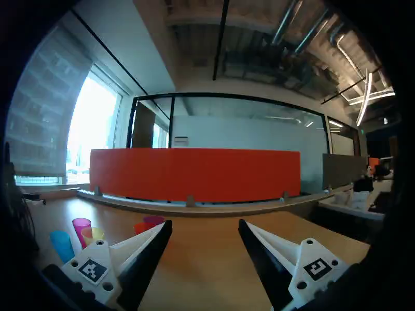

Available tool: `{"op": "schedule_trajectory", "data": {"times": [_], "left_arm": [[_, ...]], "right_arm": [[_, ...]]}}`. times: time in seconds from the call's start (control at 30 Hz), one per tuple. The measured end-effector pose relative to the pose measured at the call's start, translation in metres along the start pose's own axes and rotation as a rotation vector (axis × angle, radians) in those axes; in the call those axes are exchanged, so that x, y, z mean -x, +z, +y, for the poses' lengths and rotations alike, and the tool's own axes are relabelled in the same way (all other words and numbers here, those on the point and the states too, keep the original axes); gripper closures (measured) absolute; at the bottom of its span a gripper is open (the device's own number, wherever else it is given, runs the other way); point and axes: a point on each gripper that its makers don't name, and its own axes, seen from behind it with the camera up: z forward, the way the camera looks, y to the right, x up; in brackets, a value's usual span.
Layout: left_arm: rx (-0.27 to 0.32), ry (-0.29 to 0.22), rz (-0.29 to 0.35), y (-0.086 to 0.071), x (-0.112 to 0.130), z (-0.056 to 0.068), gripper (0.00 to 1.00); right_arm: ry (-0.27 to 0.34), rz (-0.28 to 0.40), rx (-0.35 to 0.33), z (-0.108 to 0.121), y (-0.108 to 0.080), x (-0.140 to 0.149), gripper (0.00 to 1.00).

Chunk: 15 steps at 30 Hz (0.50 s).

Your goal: Pour water

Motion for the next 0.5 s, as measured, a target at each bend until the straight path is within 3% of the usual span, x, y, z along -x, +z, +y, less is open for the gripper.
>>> {"op": "schedule_trajectory", "data": {"times": [0.5], "left_arm": [[0.000, 0.000, 0.000, -0.001, 0.000, -0.001, 0.10]], "right_arm": [[0.020, -0.032, 0.002, 0.010, 0.007, 0.033, 0.01]]}}
